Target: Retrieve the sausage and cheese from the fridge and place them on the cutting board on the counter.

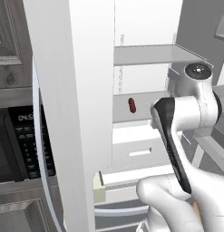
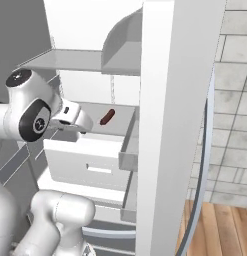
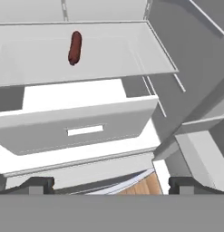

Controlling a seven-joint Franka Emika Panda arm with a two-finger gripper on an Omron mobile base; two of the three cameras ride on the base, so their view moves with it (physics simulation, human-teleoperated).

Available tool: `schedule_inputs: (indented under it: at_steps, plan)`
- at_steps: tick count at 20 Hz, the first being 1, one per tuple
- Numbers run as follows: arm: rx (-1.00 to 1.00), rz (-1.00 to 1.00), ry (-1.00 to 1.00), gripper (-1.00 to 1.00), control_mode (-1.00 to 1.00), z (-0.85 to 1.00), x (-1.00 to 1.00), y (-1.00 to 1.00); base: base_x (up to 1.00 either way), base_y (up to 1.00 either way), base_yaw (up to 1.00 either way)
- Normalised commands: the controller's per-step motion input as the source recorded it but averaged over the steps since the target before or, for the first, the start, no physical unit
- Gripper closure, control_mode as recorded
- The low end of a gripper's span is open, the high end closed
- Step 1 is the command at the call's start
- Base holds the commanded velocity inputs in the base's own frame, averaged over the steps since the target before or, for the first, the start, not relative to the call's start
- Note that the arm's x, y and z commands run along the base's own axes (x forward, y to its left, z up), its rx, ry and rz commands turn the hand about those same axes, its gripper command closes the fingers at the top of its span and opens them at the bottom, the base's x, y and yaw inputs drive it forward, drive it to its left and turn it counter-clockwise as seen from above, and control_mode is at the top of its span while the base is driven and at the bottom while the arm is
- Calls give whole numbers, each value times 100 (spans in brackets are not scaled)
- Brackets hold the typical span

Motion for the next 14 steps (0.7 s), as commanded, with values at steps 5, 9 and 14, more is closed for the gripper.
schedule_inputs:
  at_steps: [5,9,14]
  plan:
    - [3,-2,0,-100,-100,-35,80,2,0,0,0]
    - [2,21,9,-100,-100,-47,100,0,0,0,0]
    - [0,16,10,-100,-100,-48,100,0,0,0,0]
